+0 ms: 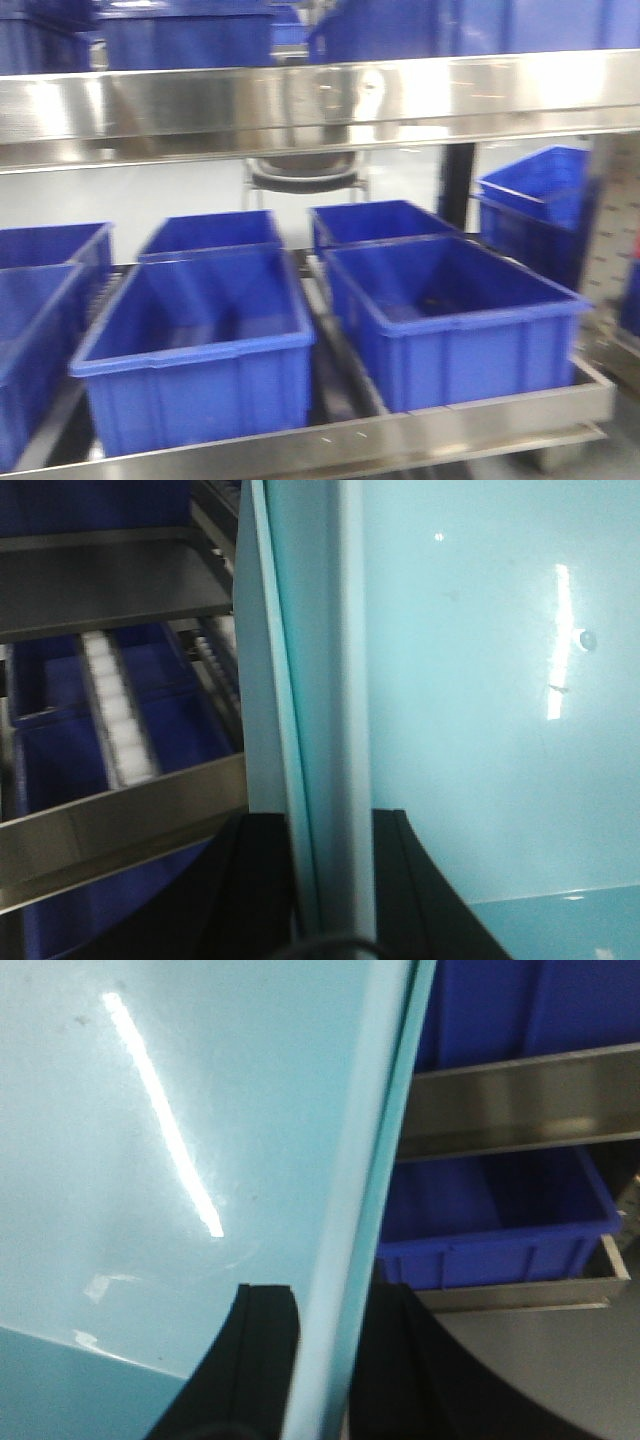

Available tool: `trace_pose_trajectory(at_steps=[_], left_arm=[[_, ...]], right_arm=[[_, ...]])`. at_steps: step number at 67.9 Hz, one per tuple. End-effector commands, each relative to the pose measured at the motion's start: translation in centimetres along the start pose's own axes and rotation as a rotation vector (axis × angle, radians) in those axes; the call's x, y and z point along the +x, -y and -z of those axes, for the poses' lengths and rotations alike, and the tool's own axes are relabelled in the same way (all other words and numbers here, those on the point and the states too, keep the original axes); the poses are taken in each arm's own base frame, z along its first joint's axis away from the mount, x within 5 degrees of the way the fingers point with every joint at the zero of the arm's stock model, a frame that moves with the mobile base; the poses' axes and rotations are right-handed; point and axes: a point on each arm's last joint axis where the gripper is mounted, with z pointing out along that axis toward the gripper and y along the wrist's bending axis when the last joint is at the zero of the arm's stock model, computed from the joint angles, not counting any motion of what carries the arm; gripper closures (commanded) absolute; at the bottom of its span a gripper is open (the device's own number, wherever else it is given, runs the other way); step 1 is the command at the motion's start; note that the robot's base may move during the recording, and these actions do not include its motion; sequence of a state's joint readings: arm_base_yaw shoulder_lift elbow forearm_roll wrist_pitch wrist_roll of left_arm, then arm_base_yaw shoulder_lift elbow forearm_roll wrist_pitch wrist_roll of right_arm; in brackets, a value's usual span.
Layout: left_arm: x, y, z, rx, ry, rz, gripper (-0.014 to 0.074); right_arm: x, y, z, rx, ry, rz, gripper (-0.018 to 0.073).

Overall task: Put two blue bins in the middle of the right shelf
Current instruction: 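Turn the base away from the shelf, still holding the bin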

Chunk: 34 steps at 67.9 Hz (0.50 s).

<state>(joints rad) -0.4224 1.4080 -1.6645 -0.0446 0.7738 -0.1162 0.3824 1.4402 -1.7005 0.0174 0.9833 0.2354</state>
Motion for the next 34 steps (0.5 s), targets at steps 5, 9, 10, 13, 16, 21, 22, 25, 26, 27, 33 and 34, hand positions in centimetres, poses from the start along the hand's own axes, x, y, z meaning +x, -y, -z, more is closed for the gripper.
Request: trace_pose_trajectory(at_steps=[5,9,10,13,16,21,22,25,26,27,33,34], left_arm=[[-1.88,0.47,1.72,0.031,0.159,-0.005,0.0707],[-1.88,0.47,1.72,0.031,0.159,-0.005,0.0707],[-1.88,0.47,1.72,0.031,0.159,-0.005,0.0707],[-1.88,0.47,1.72,0.031,0.159,-0.005,0.0707],[-1.88,0.47,1.72,0.031,0.159,-0.005,0.0707],[-1.88,0.47,1.72,0.031,0.159,-0.005,0.0707],[-1.88,0.47,1.72,0.031,0.159,-0.005,0.0707],[-1.88,0.47,1.72,0.031,0.159,-0.005,0.0707],[-1.88,0.47,1.72,0.031,0.159,-0.005,0.0707],[-1.88,0.47,1.72,0.031,0.159,-0.005,0.0707],[-1.88,0.47,1.72,0.031,0.159,-0.005,0.0707],[-1.88,0.47,1.72,0.031,0.159,-0.005,0.0707]], right_arm=[[-0.92,-0.01,1.15,-0.004,0.090,0.023,0.0712],[-0.92,-0.01,1.15,-0.004,0.090,0.023,0.0712],[-0.92,-0.01,1.15,-0.004,0.090,0.023,0.0712],[-0.92,-0.01,1.15,-0.004,0.090,0.023,0.0712],[-0.92,-0.01,1.15,-0.004,0.090,0.023,0.0712],[-0.92,-0.01,1.15,-0.004,0.090,0.023,0.0712],[-0.92,-0.01,1.15,-0.004,0.090,0.023,0.0712],[-0.92,-0.01,1.15,-0.004,0.090,0.023,0.0712],[-0.92,-0.01,1.15,-0.004,0.090,0.023,0.0712],[-0.92,-0.01,1.15,-0.004,0.090,0.023,0.0712],[-0.92,-0.01,1.15,-0.004,0.090,0.023,0.0712],[-0.92,-0.01,1.15,-0.004,0.090,0.023,0.0712]])
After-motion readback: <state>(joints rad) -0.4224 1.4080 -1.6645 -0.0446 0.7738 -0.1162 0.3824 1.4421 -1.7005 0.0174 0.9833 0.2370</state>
